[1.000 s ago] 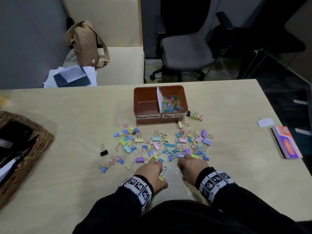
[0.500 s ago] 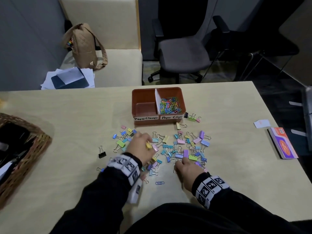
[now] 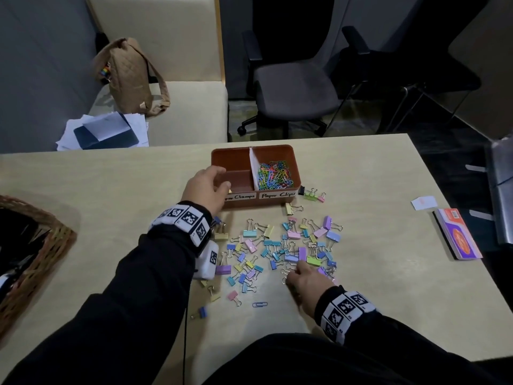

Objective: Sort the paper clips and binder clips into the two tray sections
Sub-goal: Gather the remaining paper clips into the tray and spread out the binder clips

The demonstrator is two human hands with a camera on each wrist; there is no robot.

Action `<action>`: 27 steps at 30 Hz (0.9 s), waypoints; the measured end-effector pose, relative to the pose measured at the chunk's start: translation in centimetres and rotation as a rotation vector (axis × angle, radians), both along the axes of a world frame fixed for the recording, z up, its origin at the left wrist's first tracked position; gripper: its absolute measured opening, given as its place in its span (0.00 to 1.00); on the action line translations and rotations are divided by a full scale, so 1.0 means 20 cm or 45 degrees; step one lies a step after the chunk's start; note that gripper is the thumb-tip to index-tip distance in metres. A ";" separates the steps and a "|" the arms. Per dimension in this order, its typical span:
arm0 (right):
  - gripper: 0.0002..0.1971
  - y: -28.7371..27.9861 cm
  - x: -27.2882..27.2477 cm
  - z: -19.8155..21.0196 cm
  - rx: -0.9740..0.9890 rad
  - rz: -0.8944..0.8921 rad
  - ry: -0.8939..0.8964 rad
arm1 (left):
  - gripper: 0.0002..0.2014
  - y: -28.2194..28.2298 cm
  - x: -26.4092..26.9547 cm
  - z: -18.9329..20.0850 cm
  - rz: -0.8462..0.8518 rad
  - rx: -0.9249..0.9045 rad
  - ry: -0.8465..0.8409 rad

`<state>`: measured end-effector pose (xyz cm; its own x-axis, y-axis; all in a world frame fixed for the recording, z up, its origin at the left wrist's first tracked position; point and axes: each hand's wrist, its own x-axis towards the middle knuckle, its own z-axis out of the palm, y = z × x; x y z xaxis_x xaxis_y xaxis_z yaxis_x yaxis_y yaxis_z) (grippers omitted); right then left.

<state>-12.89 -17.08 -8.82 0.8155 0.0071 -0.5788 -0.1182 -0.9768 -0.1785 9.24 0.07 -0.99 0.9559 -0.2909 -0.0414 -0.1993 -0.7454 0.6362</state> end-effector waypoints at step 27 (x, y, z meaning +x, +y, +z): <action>0.18 0.12 0.10 0.08 0.047 -0.036 -0.056 | 0.09 0.55 -0.70 -0.40 -0.040 0.532 0.691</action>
